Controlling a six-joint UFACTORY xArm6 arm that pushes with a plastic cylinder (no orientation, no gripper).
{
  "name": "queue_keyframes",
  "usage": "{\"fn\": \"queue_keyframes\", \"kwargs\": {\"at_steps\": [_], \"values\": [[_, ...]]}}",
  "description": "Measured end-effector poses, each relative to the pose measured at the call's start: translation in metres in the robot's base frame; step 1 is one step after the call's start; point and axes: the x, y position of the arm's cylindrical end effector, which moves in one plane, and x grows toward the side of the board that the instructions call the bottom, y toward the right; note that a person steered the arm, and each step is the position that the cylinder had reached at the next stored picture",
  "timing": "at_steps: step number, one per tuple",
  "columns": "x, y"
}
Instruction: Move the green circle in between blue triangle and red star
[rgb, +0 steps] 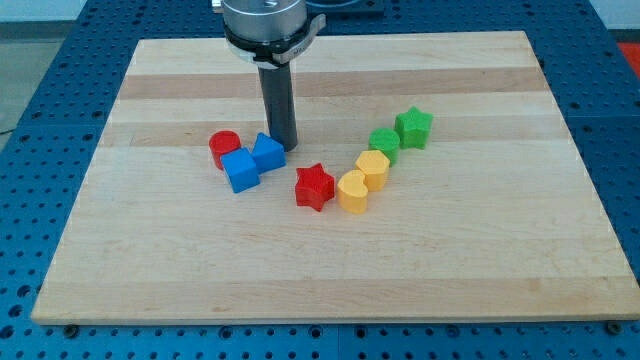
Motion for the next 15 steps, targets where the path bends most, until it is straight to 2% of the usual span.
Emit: {"fn": "queue_keyframes", "kwargs": {"at_steps": [3,4,5,6,7,8,10,13,15], "values": [[-0.058,0.114],[-0.058,0.179],[-0.039,0.213],[-0.030,0.188],[-0.030,0.132],[-0.027,0.125],[0.007,0.192],[-0.004,0.057],[-0.001,0.062]]}}
